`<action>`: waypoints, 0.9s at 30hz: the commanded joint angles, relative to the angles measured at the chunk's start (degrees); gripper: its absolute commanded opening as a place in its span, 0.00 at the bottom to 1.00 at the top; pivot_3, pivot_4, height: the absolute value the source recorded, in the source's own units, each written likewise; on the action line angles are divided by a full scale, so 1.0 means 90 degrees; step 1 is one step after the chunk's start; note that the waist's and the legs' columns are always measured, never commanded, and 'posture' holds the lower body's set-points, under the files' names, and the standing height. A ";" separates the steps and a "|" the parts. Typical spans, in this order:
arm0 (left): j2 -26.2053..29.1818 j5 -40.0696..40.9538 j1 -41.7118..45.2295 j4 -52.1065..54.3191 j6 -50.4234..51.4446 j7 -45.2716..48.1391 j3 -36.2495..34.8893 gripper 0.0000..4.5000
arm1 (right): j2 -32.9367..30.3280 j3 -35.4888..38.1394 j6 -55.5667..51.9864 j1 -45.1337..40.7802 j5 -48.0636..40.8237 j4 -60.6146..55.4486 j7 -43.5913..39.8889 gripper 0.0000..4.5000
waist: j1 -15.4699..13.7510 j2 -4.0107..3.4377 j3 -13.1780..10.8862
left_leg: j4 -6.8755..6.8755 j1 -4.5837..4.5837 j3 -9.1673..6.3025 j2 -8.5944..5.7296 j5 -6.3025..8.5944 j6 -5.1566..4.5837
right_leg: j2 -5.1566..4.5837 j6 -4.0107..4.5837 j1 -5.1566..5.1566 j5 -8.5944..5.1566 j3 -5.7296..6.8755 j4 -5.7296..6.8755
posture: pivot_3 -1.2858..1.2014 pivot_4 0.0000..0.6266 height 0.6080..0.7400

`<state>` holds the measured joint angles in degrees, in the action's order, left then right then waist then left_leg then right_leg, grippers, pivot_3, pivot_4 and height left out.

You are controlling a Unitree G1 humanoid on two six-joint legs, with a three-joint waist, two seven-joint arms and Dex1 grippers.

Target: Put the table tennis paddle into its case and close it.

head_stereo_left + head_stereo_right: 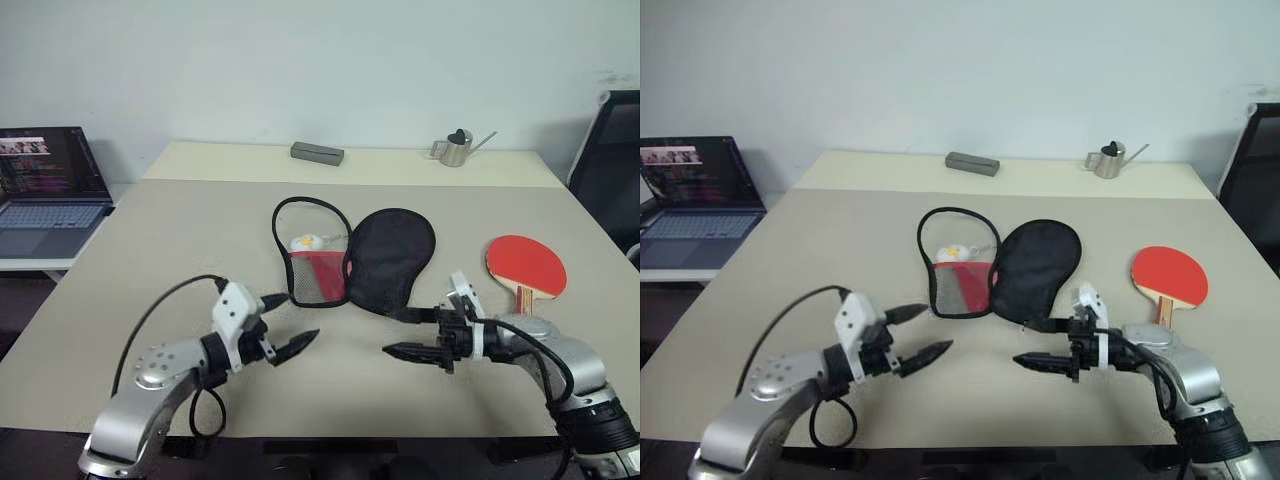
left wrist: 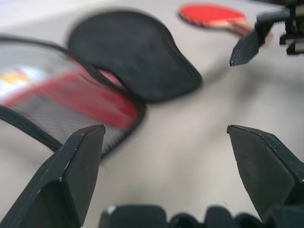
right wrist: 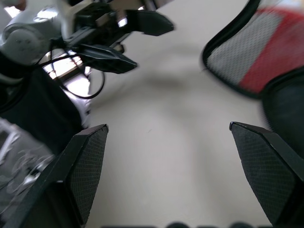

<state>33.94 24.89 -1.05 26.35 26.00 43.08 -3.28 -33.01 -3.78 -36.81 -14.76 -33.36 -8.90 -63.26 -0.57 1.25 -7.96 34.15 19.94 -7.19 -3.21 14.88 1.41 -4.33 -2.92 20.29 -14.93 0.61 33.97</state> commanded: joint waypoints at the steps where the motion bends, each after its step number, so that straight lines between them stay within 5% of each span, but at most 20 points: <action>1: 0.0132 0.0205 0.0072 0.0175 -0.0053 0.0089 -0.0298 1.00 | 0.0133 0.0385 0.0032 -0.0124 -0.0204 -0.0196 0.0350 1.00 | 0.0000 0.0001 0.0000 | 0.0000 0.0000 0.0000 0.0000 -0.0001 -0.0001 | 0.0000 -0.0005 0.0000 0.0003 0.0001 0.0000 | 0.52 0.24 1.00; 10: 0.0685 0.0729 0.1326 -0.0730 0.0215 0.0395 -0.1004 1.00 | 0.0384 0.0970 -0.0387 -0.0658 -0.0229 0.0108 0.1661 1.00 | 0.0012 0.0003 -0.0002 | -0.0005 0.0000 -0.0005 -0.0003 -0.0005 -0.0007 | 0.0002 -0.0002 0.0002 0.0002 0.0003 0.0001 | 0.52 0.24 1.00; 27: 0.1489 0.0872 0.3227 -0.2302 0.0304 0.1963 -0.0721 1.00 | 0.0736 0.0871 -0.0500 -0.1674 0.0961 0.2052 0.3401 1.00 | 0.0074 0.0006 -0.0001 | -0.0012 0.0006 -0.0003 -0.0008 -0.0022 -0.0036 | 0.0011 -0.0003 0.0019 0.0012 0.0000 0.0007 | 0.52 0.24 1.00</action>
<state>46.27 33.21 26.40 4.93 30.22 59.63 -9.95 -26.47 3.23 -42.74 -28.22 -25.65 9.03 -33.54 0.10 1.30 -7.97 34.04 19.99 -7.21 -3.28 14.68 1.08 -4.22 -2.93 20.47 -14.81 0.61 34.03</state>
